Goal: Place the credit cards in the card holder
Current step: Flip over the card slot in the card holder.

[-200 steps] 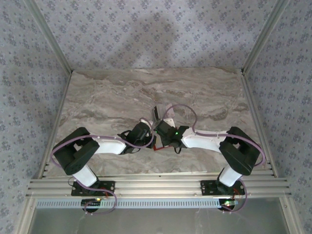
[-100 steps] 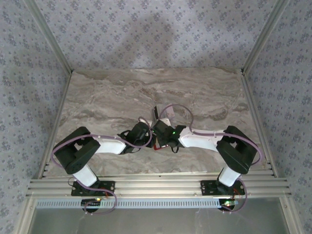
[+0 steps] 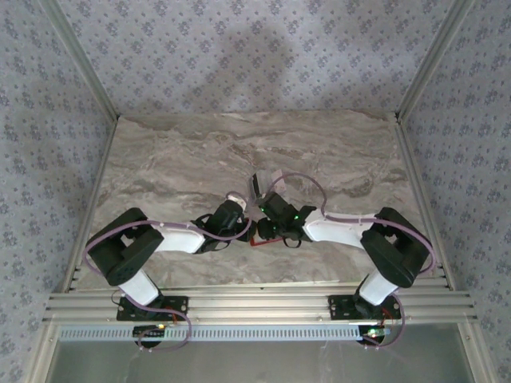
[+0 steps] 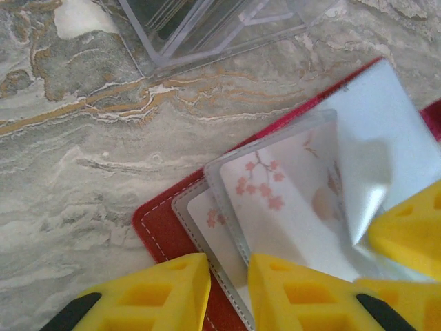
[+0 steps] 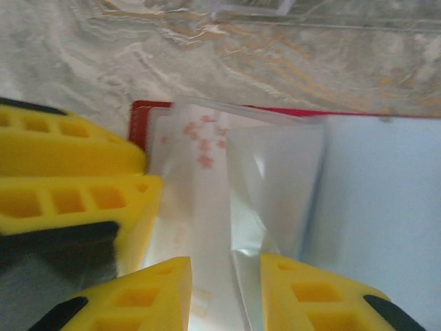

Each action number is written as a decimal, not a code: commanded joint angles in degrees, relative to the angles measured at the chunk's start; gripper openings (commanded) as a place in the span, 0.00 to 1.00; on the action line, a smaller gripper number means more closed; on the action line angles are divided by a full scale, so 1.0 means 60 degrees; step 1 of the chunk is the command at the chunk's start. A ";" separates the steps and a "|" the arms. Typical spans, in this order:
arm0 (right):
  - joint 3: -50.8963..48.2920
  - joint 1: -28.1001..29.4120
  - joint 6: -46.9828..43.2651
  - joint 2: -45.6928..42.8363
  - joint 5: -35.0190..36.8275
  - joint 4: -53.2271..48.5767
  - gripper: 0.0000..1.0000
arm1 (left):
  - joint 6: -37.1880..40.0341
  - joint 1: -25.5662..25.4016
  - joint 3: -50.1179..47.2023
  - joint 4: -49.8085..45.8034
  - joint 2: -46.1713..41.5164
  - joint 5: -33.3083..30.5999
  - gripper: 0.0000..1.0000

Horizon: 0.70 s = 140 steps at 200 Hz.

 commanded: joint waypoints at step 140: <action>-0.0062 -0.0421 -0.0353 -0.2358 0.1065 -0.2216 0.41 | -0.0116 0.0160 -0.0399 -0.0544 0.0171 0.0506 0.29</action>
